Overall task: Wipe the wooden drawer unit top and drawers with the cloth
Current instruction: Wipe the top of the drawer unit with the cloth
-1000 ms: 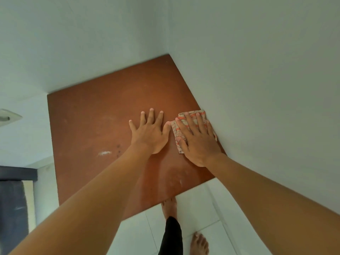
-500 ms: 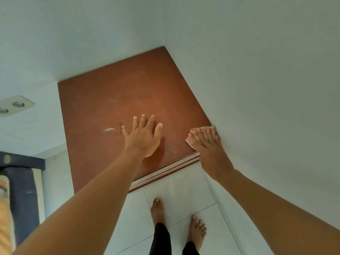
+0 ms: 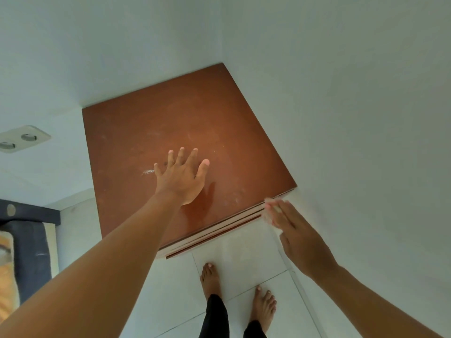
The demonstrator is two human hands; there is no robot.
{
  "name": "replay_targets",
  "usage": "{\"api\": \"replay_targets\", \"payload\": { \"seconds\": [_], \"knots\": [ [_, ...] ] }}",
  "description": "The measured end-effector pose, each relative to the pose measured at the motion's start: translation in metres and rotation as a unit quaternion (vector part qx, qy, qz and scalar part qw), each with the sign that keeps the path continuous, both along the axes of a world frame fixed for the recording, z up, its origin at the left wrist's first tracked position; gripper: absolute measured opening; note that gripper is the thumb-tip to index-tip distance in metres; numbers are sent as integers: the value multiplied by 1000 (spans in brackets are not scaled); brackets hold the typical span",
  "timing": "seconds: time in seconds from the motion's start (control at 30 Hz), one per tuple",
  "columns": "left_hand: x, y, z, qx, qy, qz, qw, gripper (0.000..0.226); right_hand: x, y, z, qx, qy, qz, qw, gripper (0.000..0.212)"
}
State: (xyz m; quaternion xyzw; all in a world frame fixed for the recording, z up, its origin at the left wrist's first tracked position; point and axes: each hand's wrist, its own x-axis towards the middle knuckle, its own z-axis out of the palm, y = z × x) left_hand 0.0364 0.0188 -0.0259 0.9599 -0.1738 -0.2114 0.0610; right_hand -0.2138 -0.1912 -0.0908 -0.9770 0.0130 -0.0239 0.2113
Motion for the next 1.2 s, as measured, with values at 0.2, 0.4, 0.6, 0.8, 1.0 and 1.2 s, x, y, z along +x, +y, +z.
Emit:
{"api": "replay_targets", "payload": {
  "seconds": [0.2, 0.4, 0.6, 0.8, 1.0, 1.2],
  "knots": [
    [47, -5, 11, -5, 2, 9, 1000, 70, 162, 11, 53, 80, -92, -64, 991, 66],
    [125, -4, 18, -1, -12, 13, 1000, 71, 327, 20, 64, 89, -65, -61, 992, 68],
    [210, 0, 2, 1, -16, 14, 1000, 70, 443, 27, 62, 64, -49, -27, 996, 65],
    [269, 5, -25, 11, -17, 12, 1000, 67, 505, 27, 27, 31, 20, -4, 999, 57],
    [264, 11, -46, 26, -44, -1, 999, 60, 517, 30, -2, -79, 36, 3, 996, 55],
    [261, 8, -48, 28, -40, 7, 999, 61, 525, 44, -9, -85, 109, -26, 990, 61]
  ]
}}
